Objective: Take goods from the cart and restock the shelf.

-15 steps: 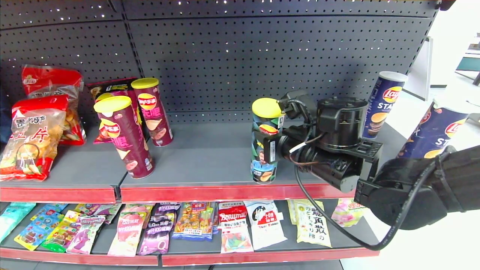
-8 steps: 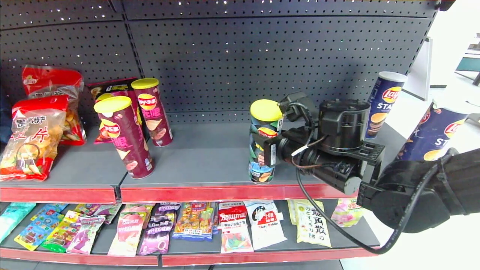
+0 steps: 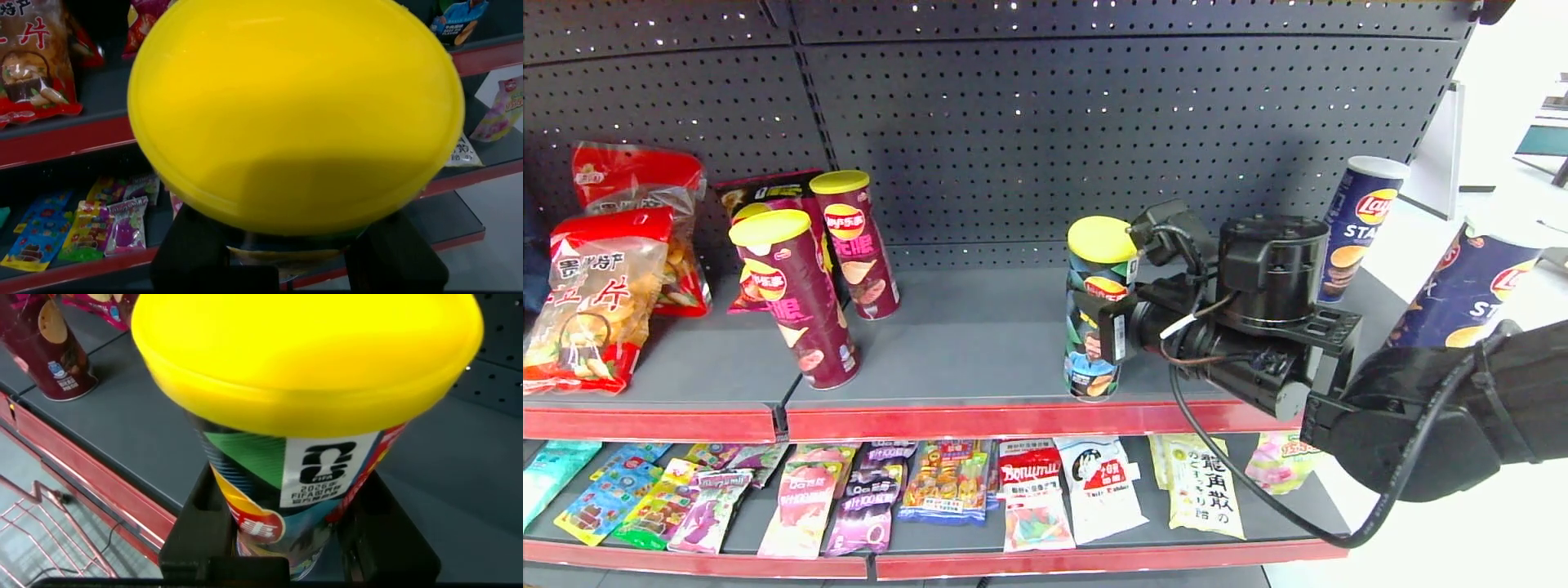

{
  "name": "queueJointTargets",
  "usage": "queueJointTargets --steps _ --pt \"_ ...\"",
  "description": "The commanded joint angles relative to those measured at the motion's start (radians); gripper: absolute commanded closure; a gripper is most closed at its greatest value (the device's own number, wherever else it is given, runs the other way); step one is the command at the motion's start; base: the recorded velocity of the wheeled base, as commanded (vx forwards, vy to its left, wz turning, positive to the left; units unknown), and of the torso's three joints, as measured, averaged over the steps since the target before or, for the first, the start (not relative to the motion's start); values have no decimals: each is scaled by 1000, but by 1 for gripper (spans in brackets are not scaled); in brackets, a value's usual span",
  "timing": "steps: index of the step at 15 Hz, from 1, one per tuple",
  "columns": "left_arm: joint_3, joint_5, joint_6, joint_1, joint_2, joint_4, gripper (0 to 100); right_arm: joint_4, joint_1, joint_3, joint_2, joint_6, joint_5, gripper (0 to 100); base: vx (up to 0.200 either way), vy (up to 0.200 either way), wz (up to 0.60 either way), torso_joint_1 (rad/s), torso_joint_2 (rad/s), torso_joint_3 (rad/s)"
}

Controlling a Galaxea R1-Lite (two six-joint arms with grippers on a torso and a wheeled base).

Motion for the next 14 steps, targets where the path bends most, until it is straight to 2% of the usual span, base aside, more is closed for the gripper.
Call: queueJointTargets --steps 1,4,5,11,14 --pt "0 0 0 0 0 0 100 1 0 3 10 -1 -6 100 0 0 0 0 0 0" --pt "0 0 0 0 -2 0 100 1 0 1 10 0 -6 100 0 0 0 0 0 0" --pt "0 0 0 0 -2 0 100 3 0 0 10 2 -6 0 0 0 0 0 0 0" --pt "0 0 0 0 -2 1 100 1 3 9 -10 2 -9 0 0 0 0 0 0 0" --pt "-2 -1 0 0 -2 1 100 3 8 79 -79 3 -11 0 0 0 0 0 0 0"
